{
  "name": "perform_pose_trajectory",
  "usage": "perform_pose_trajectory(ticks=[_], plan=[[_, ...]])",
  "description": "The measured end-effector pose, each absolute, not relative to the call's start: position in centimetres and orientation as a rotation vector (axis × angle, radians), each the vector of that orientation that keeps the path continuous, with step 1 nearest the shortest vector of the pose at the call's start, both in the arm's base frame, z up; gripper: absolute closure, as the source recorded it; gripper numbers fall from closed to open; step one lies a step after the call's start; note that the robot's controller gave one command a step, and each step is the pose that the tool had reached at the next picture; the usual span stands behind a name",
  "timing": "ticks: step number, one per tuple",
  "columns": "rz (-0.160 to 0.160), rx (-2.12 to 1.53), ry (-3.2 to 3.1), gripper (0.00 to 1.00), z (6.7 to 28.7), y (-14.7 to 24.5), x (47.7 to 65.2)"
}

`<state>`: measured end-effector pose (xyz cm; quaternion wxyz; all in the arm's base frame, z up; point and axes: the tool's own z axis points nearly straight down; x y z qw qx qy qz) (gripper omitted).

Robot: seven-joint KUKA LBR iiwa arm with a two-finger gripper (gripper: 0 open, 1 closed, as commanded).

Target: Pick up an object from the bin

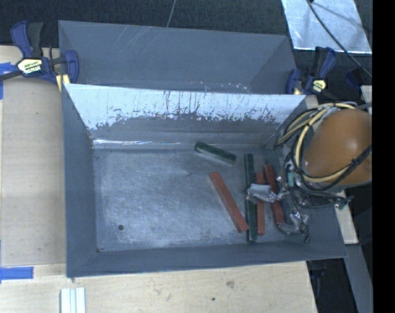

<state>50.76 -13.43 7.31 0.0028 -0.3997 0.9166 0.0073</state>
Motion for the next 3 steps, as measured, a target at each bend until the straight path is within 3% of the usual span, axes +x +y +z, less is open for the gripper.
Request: perform_pose_trajectory(ticks=[1, 2, 3], plan=[[-0.006, -1.858, 2.524, 1.00, 7.6, -10.5, 54.0], [-0.005, -1.858, 2.524, 1.00, 7.6, -10.5, 54.0], [0.000, -1.891, 2.506, 1.00, 18.9, -10.4, 54.0]])
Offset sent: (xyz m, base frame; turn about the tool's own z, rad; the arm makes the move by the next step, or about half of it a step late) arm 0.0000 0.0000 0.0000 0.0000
